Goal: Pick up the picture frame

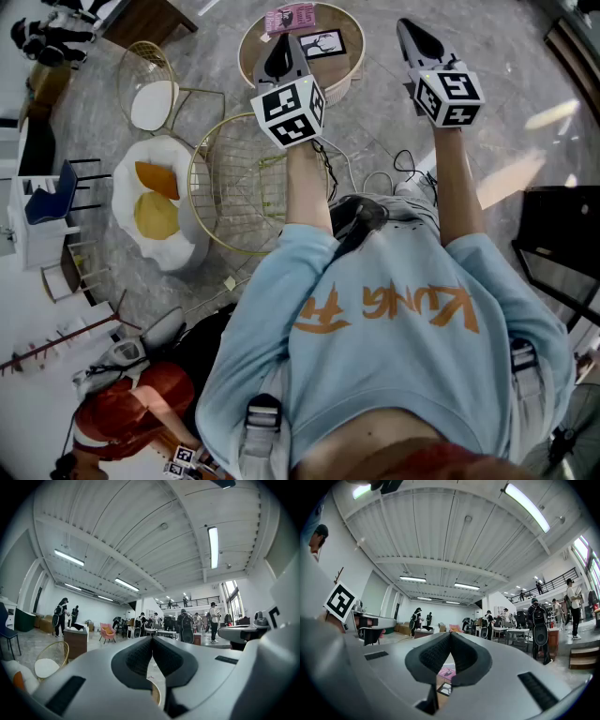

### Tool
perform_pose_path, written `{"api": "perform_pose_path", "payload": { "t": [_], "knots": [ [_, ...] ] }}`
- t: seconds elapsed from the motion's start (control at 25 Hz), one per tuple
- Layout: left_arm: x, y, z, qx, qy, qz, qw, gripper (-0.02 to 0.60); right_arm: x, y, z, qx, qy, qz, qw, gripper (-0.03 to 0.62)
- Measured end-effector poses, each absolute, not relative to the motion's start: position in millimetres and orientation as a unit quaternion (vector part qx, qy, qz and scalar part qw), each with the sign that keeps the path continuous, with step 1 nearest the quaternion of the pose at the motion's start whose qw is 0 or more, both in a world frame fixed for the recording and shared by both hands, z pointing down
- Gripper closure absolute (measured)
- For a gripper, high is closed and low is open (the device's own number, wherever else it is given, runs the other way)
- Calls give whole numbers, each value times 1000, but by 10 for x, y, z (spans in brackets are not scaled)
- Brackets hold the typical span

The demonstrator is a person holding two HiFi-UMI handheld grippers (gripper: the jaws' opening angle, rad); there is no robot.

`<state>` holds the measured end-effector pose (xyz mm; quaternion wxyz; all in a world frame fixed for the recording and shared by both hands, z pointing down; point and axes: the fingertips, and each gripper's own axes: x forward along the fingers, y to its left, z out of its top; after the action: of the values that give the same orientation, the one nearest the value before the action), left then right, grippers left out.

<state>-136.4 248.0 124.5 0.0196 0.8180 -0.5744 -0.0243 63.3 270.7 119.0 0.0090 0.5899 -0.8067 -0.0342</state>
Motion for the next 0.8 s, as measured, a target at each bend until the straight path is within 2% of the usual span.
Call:
{"api": "perform_pose_path", "payload": {
  "t": [0.4,0.8],
  "knots": [
    [-1498,2265,1275,818,-573,-34,21,561,595,2503,1183,605,-796,-29,-17,597],
    [-1754,2107,1304,808,-585,-57,34,561,455,2426,1230,606,-795,-37,9,597]
  ]
}}
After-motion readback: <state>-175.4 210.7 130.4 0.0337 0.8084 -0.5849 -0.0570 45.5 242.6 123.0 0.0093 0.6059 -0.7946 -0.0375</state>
